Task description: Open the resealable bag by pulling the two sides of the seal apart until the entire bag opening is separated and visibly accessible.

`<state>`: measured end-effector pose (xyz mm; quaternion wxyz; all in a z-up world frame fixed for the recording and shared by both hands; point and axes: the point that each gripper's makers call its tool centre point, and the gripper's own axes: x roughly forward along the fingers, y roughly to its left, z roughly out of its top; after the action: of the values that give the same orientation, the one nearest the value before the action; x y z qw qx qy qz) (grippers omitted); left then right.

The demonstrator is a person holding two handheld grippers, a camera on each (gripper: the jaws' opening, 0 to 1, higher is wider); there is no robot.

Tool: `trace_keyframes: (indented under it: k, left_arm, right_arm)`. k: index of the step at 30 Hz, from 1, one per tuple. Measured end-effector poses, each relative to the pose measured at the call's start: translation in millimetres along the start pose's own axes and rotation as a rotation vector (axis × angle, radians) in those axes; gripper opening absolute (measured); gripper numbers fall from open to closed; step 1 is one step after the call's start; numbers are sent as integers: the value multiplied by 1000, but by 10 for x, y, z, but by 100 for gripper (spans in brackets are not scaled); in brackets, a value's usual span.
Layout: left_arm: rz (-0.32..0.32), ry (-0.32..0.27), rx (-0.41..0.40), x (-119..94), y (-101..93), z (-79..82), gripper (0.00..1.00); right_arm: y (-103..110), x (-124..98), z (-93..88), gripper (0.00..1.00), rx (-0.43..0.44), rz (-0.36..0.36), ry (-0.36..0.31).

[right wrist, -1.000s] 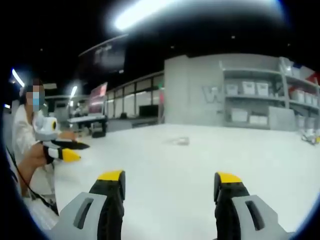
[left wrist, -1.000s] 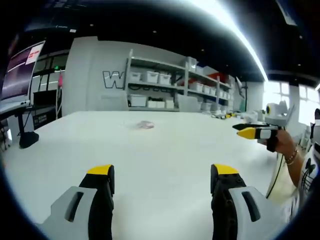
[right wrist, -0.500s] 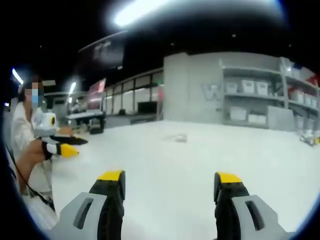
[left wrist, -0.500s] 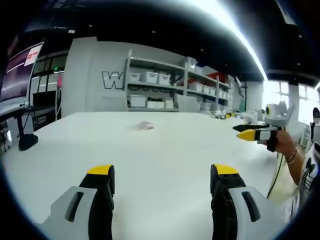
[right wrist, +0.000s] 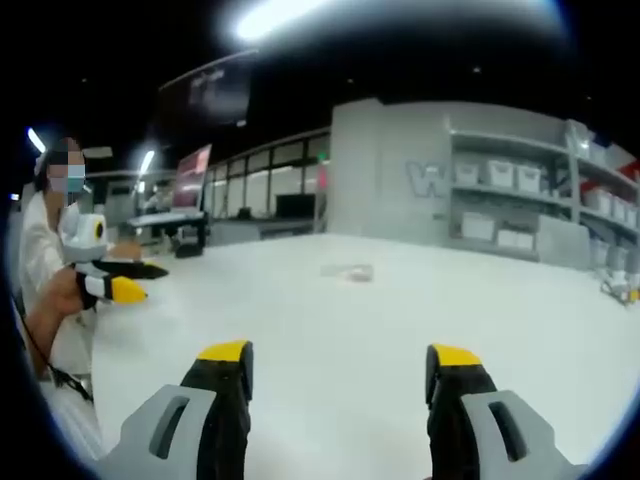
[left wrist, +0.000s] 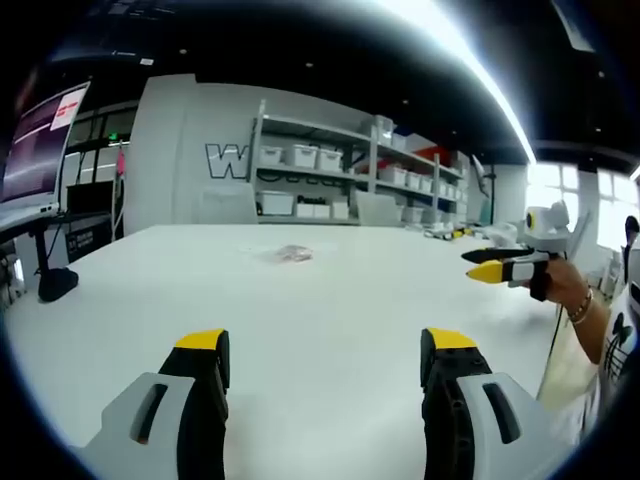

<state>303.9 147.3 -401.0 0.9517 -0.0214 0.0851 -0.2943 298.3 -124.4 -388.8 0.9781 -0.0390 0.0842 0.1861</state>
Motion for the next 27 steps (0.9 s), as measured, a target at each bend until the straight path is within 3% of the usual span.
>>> trace_keyframes:
  k: [27]
  left_arm:
    - [0, -15, -6, -61, 29, 16, 77]
  right_arm:
    - [99, 162, 79, 66, -51, 32, 19]
